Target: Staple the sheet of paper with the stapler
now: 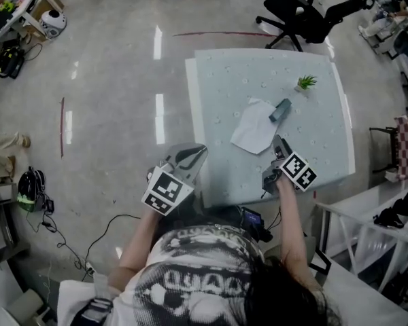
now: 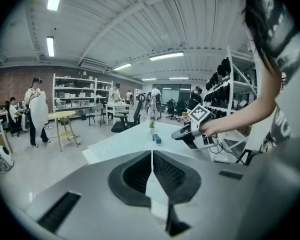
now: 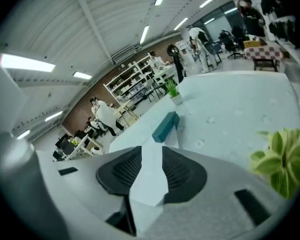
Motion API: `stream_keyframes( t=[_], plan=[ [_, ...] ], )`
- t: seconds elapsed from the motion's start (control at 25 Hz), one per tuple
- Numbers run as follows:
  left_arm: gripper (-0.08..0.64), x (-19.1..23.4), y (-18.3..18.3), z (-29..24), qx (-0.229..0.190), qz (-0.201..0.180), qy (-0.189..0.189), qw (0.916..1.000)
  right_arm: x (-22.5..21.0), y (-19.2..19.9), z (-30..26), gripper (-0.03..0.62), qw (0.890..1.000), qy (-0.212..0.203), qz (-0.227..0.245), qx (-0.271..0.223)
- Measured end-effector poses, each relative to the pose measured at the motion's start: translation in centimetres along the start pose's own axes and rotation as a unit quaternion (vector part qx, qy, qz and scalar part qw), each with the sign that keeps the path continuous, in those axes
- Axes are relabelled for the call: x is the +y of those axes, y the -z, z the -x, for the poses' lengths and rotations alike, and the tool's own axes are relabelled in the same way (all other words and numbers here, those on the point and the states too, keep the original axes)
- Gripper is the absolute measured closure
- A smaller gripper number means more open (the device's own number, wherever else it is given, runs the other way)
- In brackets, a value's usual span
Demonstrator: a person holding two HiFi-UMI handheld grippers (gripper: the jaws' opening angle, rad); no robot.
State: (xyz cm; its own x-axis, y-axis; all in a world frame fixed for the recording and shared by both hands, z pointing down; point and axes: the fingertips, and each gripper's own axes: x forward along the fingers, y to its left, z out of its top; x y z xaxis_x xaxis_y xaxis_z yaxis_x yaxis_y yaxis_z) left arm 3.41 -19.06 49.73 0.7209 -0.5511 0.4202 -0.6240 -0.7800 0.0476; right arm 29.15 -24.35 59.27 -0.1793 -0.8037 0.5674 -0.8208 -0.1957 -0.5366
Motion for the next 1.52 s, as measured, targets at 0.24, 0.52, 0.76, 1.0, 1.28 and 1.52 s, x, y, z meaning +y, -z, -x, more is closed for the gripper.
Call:
stream_keyframes(
  t=[0.24, 0.52, 0.76, 1.0, 1.28, 1.52],
  plan=[
    [0.552, 0.2, -0.3, -0.9, -0.01, 0.003, 0.005, 0.9999, 0.0, -5.2, -4.4, 0.551, 0.998, -0.008, 0.065, 0.02],
    [0.552, 0.6, 0.3, -0.9, -0.001, 0.007, -0.001, 1.0, 0.8, -4.8, -10.2, 0.594, 0.969, -0.038, 0.183, 0.163],
    [0.554, 1.3, 0.9, -0.8, -0.001, 0.017, -0.01, 0.9998, -0.7, -2.5, -11.9, 0.589, 0.902, -0.008, 0.299, 0.312],
    [0.552, 2.0, 1.7, -1.2, 0.007, 0.027, -0.023, 0.9993, -1.0, -1.4, -12.4, 0.589, 0.862, -0.019, 0.319, 0.393],
    [0.554, 2.2, 1.5, -2.8, 0.01, 0.028, -0.025, 0.9993, -1.1, -1.2, -12.8, 0.588, 0.828, 0.005, 0.354, 0.436],
    [0.554, 2.1, 1.3, -4.2, 0.004, 0.037, -0.026, 0.9989, -1.4, -1.1, -12.8, 0.589, 0.828, 0.003, 0.334, 0.451]
  ],
)
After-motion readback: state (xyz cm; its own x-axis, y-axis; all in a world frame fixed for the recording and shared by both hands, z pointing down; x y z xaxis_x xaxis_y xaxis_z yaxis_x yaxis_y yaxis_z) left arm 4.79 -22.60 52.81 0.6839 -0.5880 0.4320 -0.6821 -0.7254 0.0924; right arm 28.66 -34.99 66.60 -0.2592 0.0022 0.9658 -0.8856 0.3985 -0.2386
